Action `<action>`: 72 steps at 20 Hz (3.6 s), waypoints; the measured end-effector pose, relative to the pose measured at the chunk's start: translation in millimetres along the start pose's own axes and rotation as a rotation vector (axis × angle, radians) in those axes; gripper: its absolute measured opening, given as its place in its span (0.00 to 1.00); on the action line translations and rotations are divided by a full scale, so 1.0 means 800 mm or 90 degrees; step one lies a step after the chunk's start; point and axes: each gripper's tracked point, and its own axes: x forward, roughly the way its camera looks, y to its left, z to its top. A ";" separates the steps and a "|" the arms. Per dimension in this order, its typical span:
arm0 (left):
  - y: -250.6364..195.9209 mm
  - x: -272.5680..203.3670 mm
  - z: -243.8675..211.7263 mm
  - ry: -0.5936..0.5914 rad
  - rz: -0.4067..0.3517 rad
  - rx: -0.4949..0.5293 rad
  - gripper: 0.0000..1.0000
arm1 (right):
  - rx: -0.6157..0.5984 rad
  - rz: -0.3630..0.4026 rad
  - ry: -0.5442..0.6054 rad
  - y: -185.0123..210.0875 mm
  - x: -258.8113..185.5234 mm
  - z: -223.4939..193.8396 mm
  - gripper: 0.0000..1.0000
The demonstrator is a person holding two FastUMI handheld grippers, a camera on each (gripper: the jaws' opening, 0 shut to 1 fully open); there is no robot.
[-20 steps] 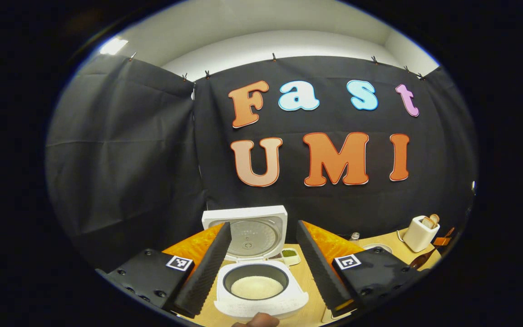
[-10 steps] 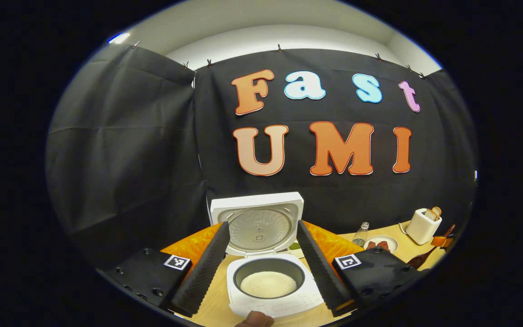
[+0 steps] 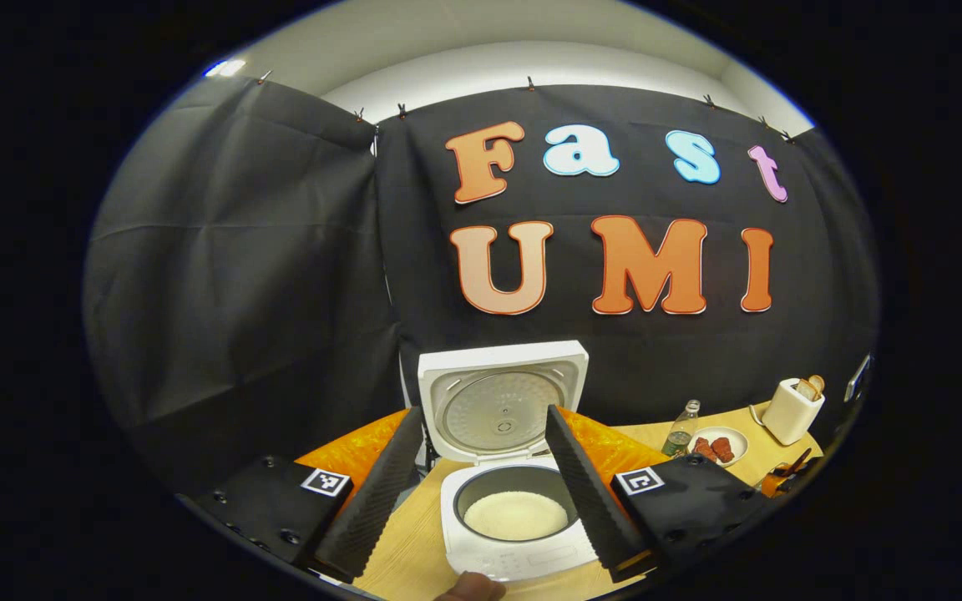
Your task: Close the left gripper, press the button to open the rice cooker; take a wooden spoon from the chopstick holder with the right hand, scoop a spoonful of rice and pour it into the rice cooker, then put the wooden spoon back into the chopstick holder.
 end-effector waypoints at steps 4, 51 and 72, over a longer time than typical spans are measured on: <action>0.017 -0.005 -0.013 0.019 0.013 0.015 1.00 | -0.082 -0.035 -0.015 0.018 0.013 -0.025 0.13; 0.116 0.031 -0.043 0.008 0.042 0.020 0.99 | 0.087 -0.009 -0.007 0.059 -0.029 0.062 0.13; 0.159 0.032 -0.042 0.012 0.106 0.033 1.00 | -0.051 -0.086 0.069 0.028 0.046 -0.057 0.13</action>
